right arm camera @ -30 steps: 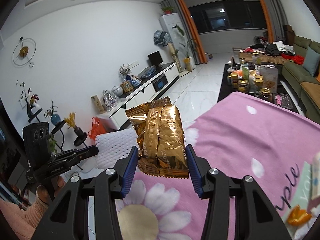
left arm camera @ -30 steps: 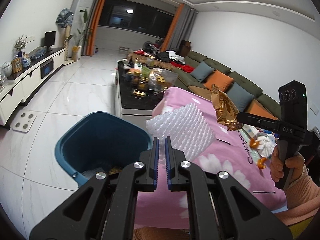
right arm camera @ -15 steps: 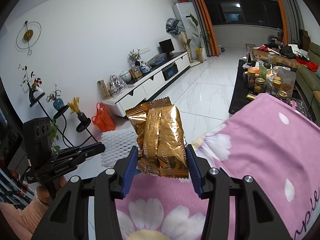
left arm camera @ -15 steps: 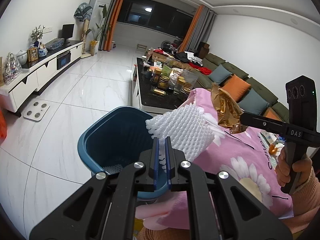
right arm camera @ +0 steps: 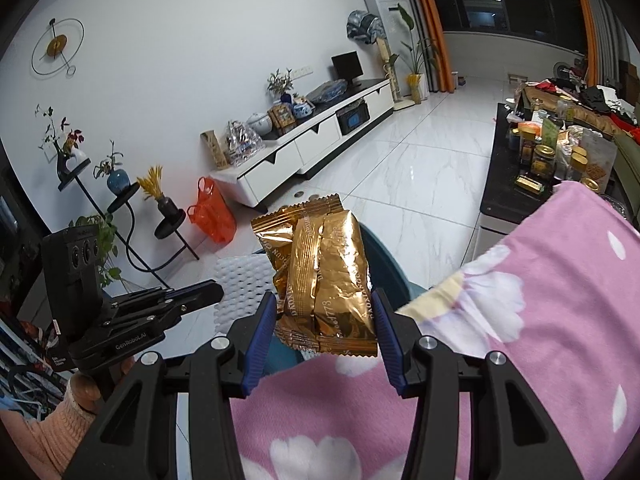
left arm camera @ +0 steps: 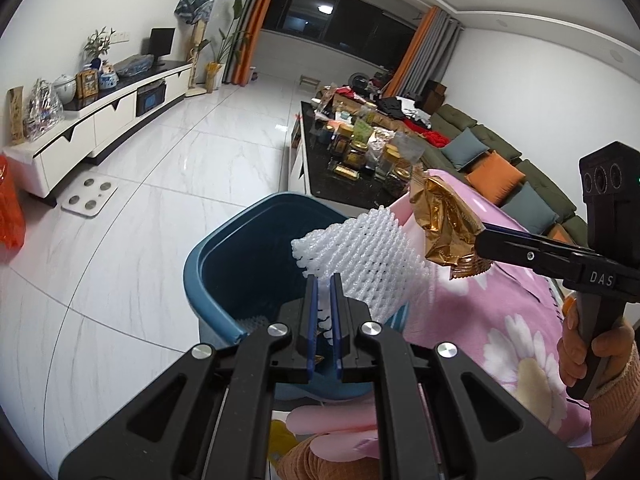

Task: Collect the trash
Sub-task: 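Carry both items to the teal bin and open both grippers over it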

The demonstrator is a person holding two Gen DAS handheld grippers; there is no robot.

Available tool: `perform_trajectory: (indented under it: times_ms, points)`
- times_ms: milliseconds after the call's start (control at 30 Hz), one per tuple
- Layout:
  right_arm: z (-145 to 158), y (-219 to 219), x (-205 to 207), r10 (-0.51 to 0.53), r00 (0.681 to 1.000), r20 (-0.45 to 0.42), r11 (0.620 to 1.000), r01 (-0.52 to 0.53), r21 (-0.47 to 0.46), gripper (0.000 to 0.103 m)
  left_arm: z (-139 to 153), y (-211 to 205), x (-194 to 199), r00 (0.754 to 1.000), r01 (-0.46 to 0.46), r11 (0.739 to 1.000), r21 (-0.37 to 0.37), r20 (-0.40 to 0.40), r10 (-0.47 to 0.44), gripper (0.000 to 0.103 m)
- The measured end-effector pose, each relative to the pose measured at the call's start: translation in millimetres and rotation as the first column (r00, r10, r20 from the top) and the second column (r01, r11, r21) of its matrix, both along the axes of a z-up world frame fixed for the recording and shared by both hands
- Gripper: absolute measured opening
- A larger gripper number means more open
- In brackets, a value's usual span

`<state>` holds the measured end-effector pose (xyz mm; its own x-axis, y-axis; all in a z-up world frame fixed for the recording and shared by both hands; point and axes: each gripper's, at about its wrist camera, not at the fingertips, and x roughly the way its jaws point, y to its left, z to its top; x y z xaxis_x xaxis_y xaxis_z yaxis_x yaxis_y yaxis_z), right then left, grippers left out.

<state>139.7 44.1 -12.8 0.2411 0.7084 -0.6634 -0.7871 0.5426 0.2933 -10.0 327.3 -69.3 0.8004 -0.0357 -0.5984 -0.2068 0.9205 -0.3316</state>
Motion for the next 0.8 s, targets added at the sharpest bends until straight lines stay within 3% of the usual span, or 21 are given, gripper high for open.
perform_trajectory:
  times_ms: [533,667,800]
  points:
    - [-31.5,36.9,17.4,-0.007,0.995,-0.096,0.998,0.0,-0.07,0.047,-22.3,-0.2,20.3,0.996,-0.052,0.999,-0.005,-0.074,0.052,0.008]
    - [-37.1,39.2,21.4,-0.027,0.992,-0.124,0.998,0.019,-0.065,0.057,-28.6,0.8,26.5,0.994,-0.06,0.998,-0.018,-0.094,0.058,0.014]
    - [-35.7,34.1,21.9,-0.029,0.991,-0.127,0.998,0.023,-0.053,0.058,-33.6,1.6,30.9,0.993,-0.063,0.997,-0.035,-0.104,0.059,0.018]
